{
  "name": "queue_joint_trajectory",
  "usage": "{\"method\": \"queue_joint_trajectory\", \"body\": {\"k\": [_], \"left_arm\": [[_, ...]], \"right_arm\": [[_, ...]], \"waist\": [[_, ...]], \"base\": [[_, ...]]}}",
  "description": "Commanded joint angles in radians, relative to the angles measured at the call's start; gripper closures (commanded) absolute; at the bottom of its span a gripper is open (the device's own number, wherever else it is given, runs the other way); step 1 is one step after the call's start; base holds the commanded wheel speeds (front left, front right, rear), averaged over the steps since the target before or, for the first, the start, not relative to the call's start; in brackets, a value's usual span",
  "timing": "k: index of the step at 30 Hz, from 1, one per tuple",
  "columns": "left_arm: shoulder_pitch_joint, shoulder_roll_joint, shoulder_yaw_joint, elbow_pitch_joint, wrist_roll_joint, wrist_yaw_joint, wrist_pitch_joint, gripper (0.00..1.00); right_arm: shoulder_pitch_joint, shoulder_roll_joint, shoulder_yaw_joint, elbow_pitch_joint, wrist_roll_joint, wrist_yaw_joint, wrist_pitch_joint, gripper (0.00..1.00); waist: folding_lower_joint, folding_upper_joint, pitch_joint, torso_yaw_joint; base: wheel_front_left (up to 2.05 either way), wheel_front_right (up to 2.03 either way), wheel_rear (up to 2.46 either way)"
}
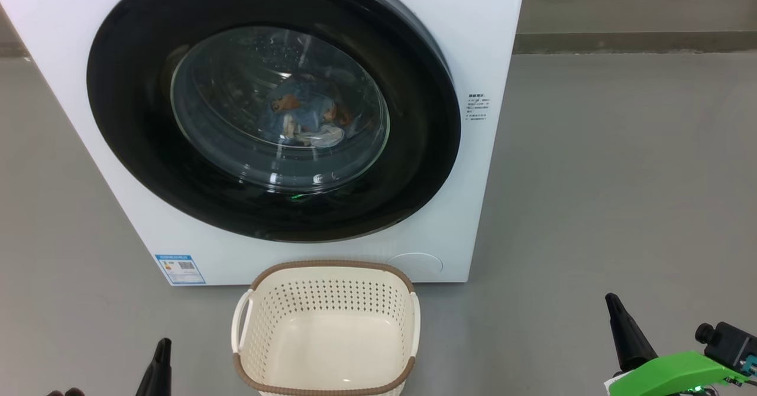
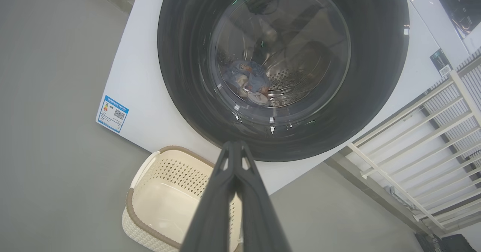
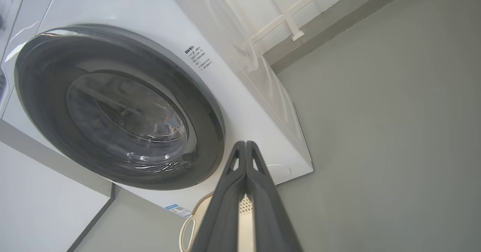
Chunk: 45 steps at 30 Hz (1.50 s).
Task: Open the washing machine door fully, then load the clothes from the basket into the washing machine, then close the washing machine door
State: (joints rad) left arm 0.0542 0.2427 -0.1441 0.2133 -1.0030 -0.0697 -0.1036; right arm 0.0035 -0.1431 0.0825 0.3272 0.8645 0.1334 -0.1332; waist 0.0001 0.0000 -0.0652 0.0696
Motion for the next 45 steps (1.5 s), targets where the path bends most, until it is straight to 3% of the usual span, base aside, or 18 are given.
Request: {"method": "queue_joint_trajectory", "body": {"k": [1, 45], "left_arm": [[-0.054, 0.009, 0.028, -0.015, -0.020, -0.006, 0.010, 1.00], [-0.110, -0.093, 0.145, 0.009, -0.323, -0.035, 0.115, 1.00]], "right_arm": [[-0.053, -0.008, -0.011, -0.030, 0.024, -0.001, 0.006, 1.00], [-0.083, 0.044, -0.107, -0.057, 0.395, -0.002, 0.131, 1.00]], "waist": [[0.0000, 0.0000, 0.002, -0.002], [0.0000, 0.0000, 0.036, -0.037]], "base": [[0.00, 0.00, 0.00], [0.00, 0.00, 0.00]]}}
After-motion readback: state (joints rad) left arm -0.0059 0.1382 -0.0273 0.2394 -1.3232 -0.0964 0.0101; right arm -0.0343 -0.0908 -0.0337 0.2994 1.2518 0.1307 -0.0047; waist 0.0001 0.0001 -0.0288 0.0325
